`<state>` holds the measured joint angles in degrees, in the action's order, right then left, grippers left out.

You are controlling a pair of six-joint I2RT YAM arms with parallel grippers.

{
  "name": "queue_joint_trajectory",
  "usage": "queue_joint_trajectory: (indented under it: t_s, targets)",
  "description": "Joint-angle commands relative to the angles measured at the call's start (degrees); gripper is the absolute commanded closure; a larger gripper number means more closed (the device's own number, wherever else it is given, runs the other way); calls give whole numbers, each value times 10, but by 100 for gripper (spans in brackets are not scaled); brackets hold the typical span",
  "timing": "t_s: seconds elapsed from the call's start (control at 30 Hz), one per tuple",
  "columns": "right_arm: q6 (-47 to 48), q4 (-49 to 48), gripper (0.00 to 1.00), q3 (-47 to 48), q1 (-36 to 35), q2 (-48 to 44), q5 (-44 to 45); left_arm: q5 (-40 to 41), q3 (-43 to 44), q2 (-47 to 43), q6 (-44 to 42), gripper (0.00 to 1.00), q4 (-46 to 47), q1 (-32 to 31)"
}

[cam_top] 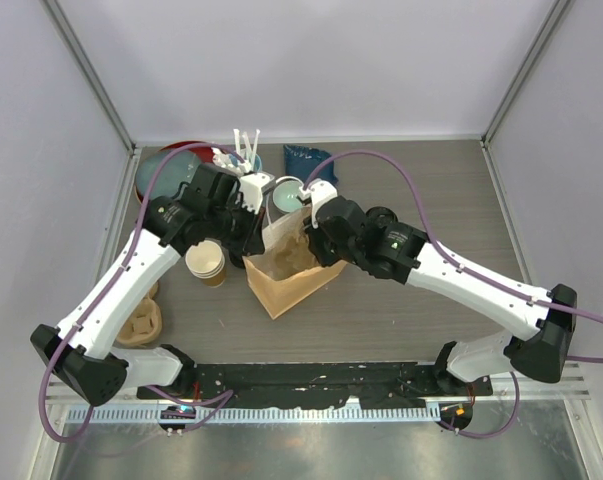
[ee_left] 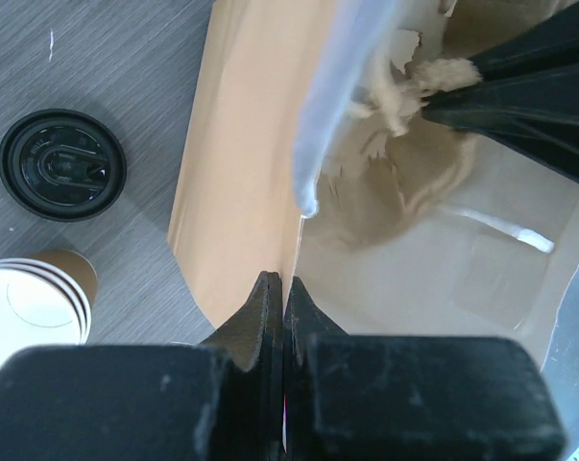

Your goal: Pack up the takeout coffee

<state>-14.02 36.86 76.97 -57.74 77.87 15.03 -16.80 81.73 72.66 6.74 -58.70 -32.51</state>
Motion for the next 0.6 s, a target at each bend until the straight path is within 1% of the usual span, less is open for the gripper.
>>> queue_joint_trajectory:
  t_s: [0.0,0.13,0.2,0.3,0.33,0.43,0.5,0.57]
  targets:
    - [-19,5,99,-37,8,-6,-65,-20,15,-24,1,100,69,-4]
    - [-21,-4,99,-45,6,-4,-80,-24,3,-19,19,100,79,-4]
    - [-22,-19,99,-40,4,-4,-77,-44,-3,-14,27,100,86,-4]
    - [-24,-44,99,-7,-8,11,-59,-66,-7,-7,49,100,93,-4]
    - [-24,-52,99,13,-13,23,-40,-72,-6,-4,53,100,96,-4]
    - [-28,-59,99,39,-26,40,-24,-78,-6,0,66,100,96,-4]
    - [-36,-65,99,35,-27,42,-23,-82,-6,-1,71,100,95,-4]
    - [-39,-69,99,16,-26,41,-3,-88,-4,-1,73,100,94,-4]
